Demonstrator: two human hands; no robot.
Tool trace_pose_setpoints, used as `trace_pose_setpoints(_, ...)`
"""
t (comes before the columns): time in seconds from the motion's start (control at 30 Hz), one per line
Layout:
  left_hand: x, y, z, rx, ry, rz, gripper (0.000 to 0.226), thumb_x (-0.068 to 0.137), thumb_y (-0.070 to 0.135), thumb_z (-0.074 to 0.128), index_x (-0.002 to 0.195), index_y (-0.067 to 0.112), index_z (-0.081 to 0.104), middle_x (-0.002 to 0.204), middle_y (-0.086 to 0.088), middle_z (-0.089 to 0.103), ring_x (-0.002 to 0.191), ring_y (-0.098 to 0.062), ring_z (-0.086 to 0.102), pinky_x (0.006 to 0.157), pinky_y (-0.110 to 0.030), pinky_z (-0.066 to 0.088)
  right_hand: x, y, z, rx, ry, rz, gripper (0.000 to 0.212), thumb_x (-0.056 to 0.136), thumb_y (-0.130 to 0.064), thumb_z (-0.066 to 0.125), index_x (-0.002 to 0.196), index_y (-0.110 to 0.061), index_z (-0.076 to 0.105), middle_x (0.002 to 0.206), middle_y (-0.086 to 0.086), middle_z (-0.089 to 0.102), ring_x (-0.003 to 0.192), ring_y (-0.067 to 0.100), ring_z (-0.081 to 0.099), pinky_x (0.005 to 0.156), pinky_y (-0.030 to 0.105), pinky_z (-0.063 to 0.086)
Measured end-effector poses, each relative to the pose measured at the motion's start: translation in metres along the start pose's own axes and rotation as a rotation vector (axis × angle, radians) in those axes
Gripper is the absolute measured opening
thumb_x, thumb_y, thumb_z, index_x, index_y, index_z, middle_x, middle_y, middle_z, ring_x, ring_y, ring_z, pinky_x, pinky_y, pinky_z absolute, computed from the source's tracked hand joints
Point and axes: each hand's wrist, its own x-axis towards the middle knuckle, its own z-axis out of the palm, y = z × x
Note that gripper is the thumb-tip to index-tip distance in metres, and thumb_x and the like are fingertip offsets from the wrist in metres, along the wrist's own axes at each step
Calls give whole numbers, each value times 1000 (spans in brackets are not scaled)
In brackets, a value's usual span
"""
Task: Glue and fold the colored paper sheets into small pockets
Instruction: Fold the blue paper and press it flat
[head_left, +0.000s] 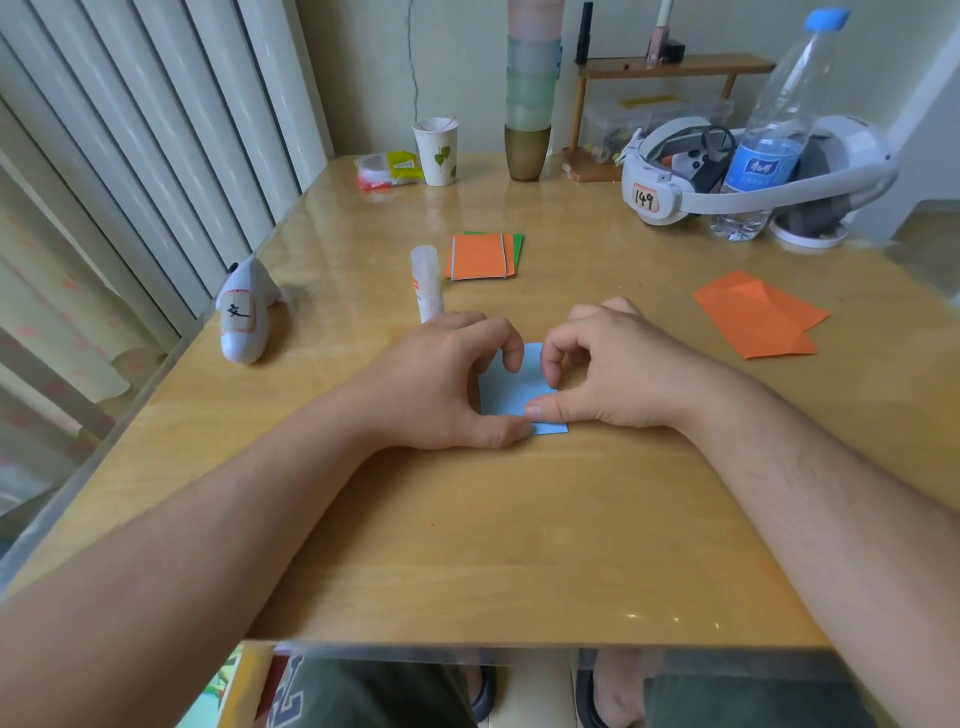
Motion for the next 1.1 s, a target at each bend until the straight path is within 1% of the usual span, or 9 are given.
trace_pose_setpoints(0.23,-2,-11,-8,-32,-97,-67,56,63,78,76,100,41,55,90,13,51,89,-3,49,75,-15,39,0,1,0,1,-14,22,53,53,-76,77,82,-34,65,96,-13,58,113,13,40,101,39,44)
trace_pose_setpoints(0.3,1,-10,-9,-40,-77,-144,52,68,71,81,99,37,56,89,13,51,82,1,50,69,-15,36,8,2,2,25,40,62,52,53,-75,78,79,-32,66,89,-12,60,107,13,44,92,37,47)
trace_pose_setpoints(0.43,11,-5,-3,-3,48,-339,46,74,60,84,95,30,57,76,11,56,69,-2,51,59,-25,36,28,1,7,100,174,128,44,63,-58,92,72,-23,66,65,-11,57,69,12,52,61,31,42)
trace_pose_setpoints(0.53,16,-5,3,88,140,-365,36,84,56,78,92,28,56,72,11,56,71,-9,54,58,-29,38,35,2,9,92,218,138,41,72,-53,90,71,-21,65,63,-10,57,62,13,52,59,31,42)
trace_pose_setpoints(0.63,18,-8,7,162,199,-365,19,92,41,72,95,28,58,74,9,60,78,-22,58,65,-35,49,36,3,12,62,291,128,38,80,-48,86,72,-20,61,63,-10,56,62,11,51,55,30,37)
trace_pose_setpoints(0.73,19,-7,9,210,231,-376,9,95,32,67,98,28,59,79,3,64,84,-30,60,70,-43,53,36,4,14,26,340,120,38,83,-45,83,74,-18,58,63,-9,57,64,13,54,56,31,38)
trace_pose_setpoints(0.9,18,-6,8,236,246,-356,8,91,30,65,94,29,58,74,6,63,78,-27,60,67,-42,55,34,0,15,22,320,82,36,84,-43,82,73,-20,57,62,-9,56,64,11,52,58,30,39)
trace_pose_setpoints(1.0,12,-8,0,86,97,-288,14,88,35,72,88,33,57,67,12,57,67,-7,56,66,-35,53,27,2,9,66,227,47,35,77,-47,87,73,-23,63,67,-10,56,69,10,50,66,29,41)
trace_pose_setpoints(1.1,0,-8,-11,-53,-92,-217,29,79,53,83,83,36,60,66,15,56,66,-4,54,64,-24,45,13,6,1,-6,69,-1,39,62,-65,84,79,-34,68,87,-10,57,96,13,47,82,31,42)
